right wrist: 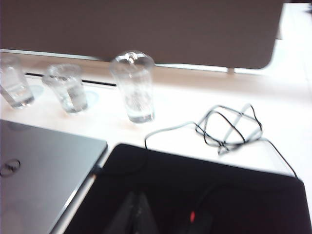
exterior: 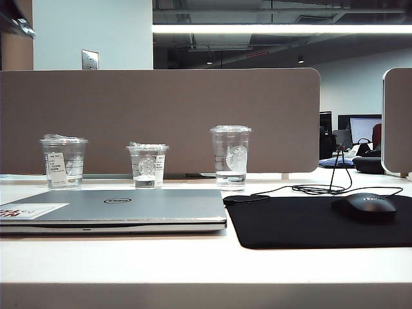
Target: Pick up the coffee cup on the middle and place it on the right side of the laptop.
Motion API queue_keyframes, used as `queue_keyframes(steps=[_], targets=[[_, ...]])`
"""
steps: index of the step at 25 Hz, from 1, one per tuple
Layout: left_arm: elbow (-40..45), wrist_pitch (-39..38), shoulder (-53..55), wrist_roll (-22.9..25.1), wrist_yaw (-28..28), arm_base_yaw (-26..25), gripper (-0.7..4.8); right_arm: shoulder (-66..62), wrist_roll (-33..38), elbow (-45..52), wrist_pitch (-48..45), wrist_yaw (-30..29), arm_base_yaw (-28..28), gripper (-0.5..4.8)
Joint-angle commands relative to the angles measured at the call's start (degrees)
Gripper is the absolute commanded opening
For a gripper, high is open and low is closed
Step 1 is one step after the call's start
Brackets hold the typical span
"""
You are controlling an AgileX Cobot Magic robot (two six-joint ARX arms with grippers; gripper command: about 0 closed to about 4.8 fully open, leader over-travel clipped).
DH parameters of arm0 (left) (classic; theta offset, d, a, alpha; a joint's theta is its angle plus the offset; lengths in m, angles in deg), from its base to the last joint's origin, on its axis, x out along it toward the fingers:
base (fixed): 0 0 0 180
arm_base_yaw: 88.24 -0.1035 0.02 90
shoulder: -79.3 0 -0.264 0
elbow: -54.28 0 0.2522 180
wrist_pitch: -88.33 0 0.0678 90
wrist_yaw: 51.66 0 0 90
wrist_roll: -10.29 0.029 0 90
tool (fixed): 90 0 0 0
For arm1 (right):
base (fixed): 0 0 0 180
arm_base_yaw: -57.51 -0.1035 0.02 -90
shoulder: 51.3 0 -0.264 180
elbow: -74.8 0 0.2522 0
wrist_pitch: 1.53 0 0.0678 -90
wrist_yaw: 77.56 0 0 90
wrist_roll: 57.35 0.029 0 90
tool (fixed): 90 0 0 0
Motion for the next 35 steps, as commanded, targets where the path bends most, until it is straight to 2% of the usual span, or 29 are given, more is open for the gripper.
queue_keyframes(steps=[1,4,5,6,7,8,10,12,14,16,25,32,35], targets=[[-0.33,6.29,2.69,2.40,-2.45,2.01,-0.06,-6.75,-0.22,-7.04,0.33,-0.68,-0.04,-0.05],[-1.01,7.13,4.28,3.48,-2.43,2.25,-0.06,-11.78,-0.22,-12.37,0.13,-0.72,-0.07,-0.05],[-1.44,7.37,5.70,3.43,-1.70,2.69,0.41,-14.16,-0.22,-14.58,0.07,-0.68,-0.46,-0.05],[-1.79,7.41,6.45,3.41,-1.60,2.91,1.34,-15.72,-0.22,-15.93,0.07,-0.68,-0.81,-0.05],[-2.54,8.33,8.61,3.43,-1.49,3.10,3.68,-17.81,-0.22,-18.10,0.48,-0.68,-0.92,-0.05],[-3.32,9.01,10.54,3.43,-1.44,3.13,4.41,-20.02,-0.22,-20.17,0.44,-0.68,-1.73,-0.05],[-4.46,10.01,13.35,3.43,-0.94,3.65,4.77,-22.47,-0.22,-22.49,0.39,-0.50,-2.73,-0.05],[-6.49,12.94,19.34,3.28,-0.59,4.00,4.79,-26.21,-0.22,-26.10,0.17,-0.50,-2.86,-0.05],[-8.39,17.38,26.67,-0.07,-1.03,4.35,4.79,-30.16,-0.24,-29.97,-0.46,-0.48,-3.69,-0.05],[-9.31,18.21,29.83,0.00,-1.46,4.35,4.79,-31.67,-0.55,-31.34,-0.66,-0.26,-3.52,-0.05],[-10.34,34.53,46.64,-0.07,0.44,4.35,4.79,-36.85,-0.72,-32.06,-6.67,1.07,-3.52,-0.05],[-17.53,35.17,55.95,-1.53,1.62,4.83,4.79,-40.35,-1.01,-32.09,-8.79,1.27,-3.52,-0.05],[-25.42,31.43,61.13,-1.53,1.27,5.46,4.79,-42.14,-2.60,-32.06,-8.04,1.49,-3.52,-0.05]])
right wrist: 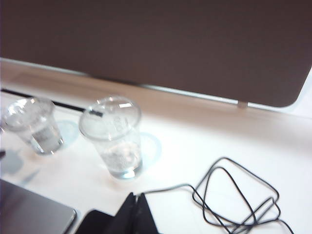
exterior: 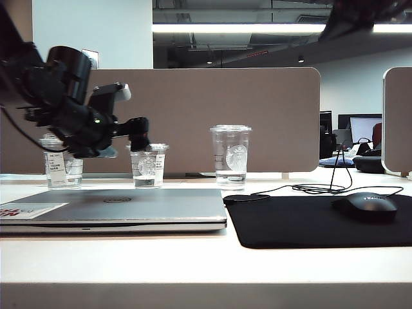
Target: Pick up the coffee cup on the middle and place it on the right side of the laptop.
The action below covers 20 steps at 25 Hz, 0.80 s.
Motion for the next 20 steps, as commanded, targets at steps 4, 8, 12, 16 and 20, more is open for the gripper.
queue_keyframes(steps=[4,8,12,16,20], targets=[[-10.71,-6.82,6.54,-0.17,-0.09,0.55,4.79,-1.14,-1.07,-0.39,-1.66,0.96,-0.02,-0.05],[-17.51,-7.96,11.61,-0.17,-2.19,1.18,4.79,-1.16,-3.30,-0.39,-1.92,1.38,0.00,-0.05],[-20.72,-8.50,14.29,-0.17,-3.78,1.22,4.79,-1.16,-3.37,-0.39,-1.88,1.38,0.00,-0.05],[-22.34,-9.07,16.09,-0.15,-3.69,1.25,4.79,-1.18,-3.37,-0.39,-1.55,1.38,0.00,-0.05],[-22.38,-8.17,16.94,-0.17,-3.74,1.25,4.79,-1.27,-3.41,-0.37,-1.05,1.38,0.00,-0.05]])
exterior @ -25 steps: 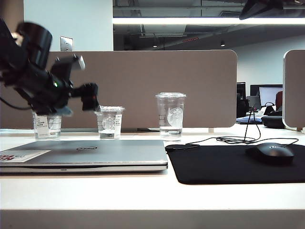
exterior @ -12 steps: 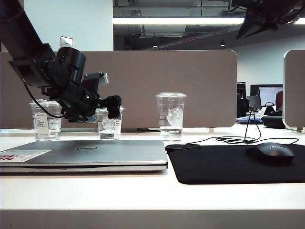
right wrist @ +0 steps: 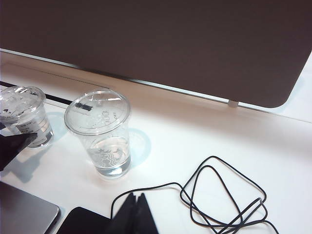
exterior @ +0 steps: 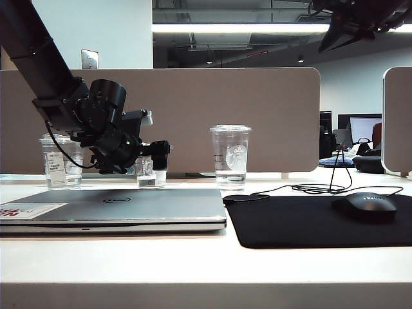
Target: Pick up the coffee cup on the middle and place it on the right side of the laptop.
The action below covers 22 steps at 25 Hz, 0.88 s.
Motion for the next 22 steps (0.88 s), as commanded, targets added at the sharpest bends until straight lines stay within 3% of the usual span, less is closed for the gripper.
queue_keyframes(steps=[1,21,22], targets=[[-0.35,1.95,0.39,-0.13,0.00,0.09,4.79,0.13,-0.33,-0.37,-0.37,0.00,-0.02,-0.05],[-5.55,2.80,4.00,-1.62,-0.15,0.11,4.79,-1.09,-2.14,-0.35,2.10,1.09,-0.02,-0.05],[-5.53,2.86,4.02,-1.53,0.55,0.11,4.53,-1.11,-2.12,-0.35,2.10,1.09,-0.02,-0.05]])
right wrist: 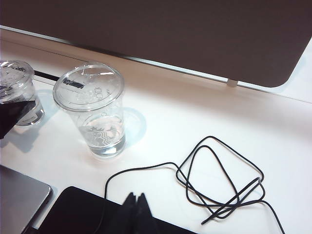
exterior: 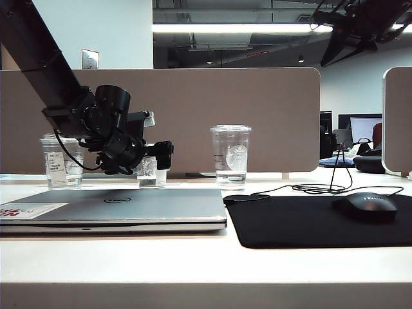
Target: Pick up the coffee cup on the middle and place it on the right side of the laptop.
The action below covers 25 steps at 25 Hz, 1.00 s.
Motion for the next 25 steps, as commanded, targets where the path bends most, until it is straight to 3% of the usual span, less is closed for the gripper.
queue_keyframes(steps=[1,4,7,11,15,25], targets=[[-0.17,0.90,-0.17,0.28,1.62,0.11,4.37,0.17,-0.22,-0.35,-1.05,-0.02,-0.02,-0.05],[-0.17,0.74,-0.20,0.26,2.49,0.11,4.21,0.17,-0.20,-0.35,-1.07,0.00,-0.02,-0.05],[-0.17,0.70,-0.20,0.26,2.54,0.11,3.32,0.17,-0.22,-0.35,-1.03,0.31,-0.02,-0.05],[-0.17,0.70,-0.28,0.24,2.64,0.11,2.95,0.17,-0.22,-0.35,-0.74,0.39,-0.02,-0.05],[-0.61,0.63,-0.72,0.26,6.25,0.11,2.95,0.20,-0.22,-0.35,-0.76,0.39,-0.02,-0.05],[-0.90,-6.12,-7.72,1.09,7.98,0.11,2.95,0.28,-0.20,-0.35,-1.07,0.37,-0.02,-0.05]])
